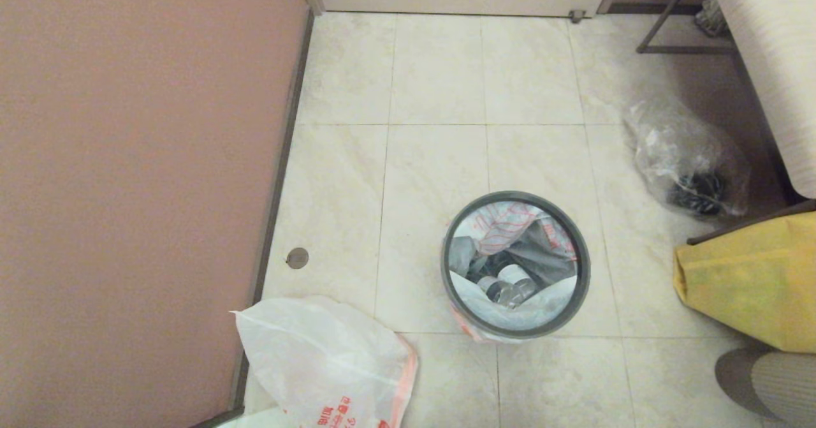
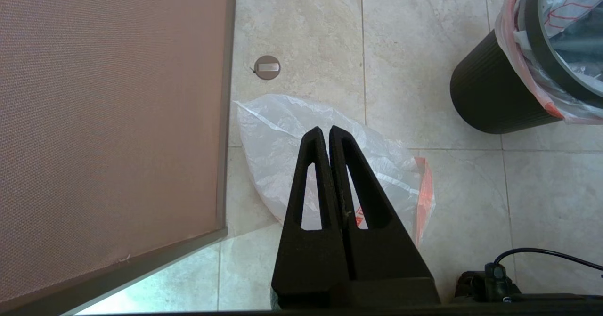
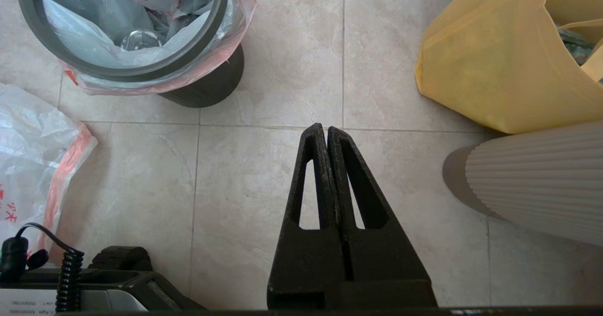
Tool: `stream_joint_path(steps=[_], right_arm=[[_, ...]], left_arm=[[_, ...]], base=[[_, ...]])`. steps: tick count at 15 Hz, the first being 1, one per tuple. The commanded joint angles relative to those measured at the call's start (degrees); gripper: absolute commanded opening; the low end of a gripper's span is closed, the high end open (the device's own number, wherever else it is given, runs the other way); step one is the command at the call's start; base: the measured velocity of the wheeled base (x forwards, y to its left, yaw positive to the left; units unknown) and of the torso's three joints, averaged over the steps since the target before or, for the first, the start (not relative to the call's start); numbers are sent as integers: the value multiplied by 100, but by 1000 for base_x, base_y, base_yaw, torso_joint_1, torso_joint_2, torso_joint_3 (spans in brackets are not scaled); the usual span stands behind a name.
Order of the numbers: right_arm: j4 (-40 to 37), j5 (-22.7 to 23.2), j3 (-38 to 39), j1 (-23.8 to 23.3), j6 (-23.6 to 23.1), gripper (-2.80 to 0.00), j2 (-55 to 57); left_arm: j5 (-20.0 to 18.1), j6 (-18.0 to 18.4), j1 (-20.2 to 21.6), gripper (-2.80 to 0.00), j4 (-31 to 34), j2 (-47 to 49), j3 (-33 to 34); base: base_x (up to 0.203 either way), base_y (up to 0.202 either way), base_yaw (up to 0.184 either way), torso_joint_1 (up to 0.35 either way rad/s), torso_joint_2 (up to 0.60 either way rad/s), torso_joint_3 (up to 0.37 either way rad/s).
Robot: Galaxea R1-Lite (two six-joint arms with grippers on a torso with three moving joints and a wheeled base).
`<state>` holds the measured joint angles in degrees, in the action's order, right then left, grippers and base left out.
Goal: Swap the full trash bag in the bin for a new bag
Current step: Place the trash can ring on the floor
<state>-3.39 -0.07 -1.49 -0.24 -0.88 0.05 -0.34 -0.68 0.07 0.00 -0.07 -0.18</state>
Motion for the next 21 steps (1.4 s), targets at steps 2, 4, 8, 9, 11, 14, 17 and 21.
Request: stream_joint_path(steps=[2,4,8,9,11,14,17,21], right_arm=[[-4,-1,-1,7,0,-280,11],[-28,7,-9,16,-35,-280,4],[-97,-1,-359,1,-307,-280,17],[-221,-1,-584,-1,-400,-280,77],[-441,-3,-1023,-2,-453,-280,540],[-499,5,-1990,-2,-440,-280,1781],[-509,27,-2727,3,-611,-280,2876],[-502,114,-3186,115,-581,-280,4317]], left_arm=[[-1,-2,1,-280,0,7,1],[-1,-2,1,-280,0,7,1],[-1,-2,10,-280,0,7,1],[-1,-2,9,-280,0,7,1],[-1,-2,1,-280,0,7,1],[-1,-2,9,-280,2,7,1],[-1,-2,2,-280,0,7,1],[-1,-2,1,-280,0,7,1]], base=[[0,0,0,0,0,0],[0,0,0,0,0,0],[0,0,0,0,0,0],[0,0,0,0,0,0],[0,0,0,0,0,0],[0,0,0,0,0,0],[0,0,0,0,0,0],[0,0,0,0,0,0]])
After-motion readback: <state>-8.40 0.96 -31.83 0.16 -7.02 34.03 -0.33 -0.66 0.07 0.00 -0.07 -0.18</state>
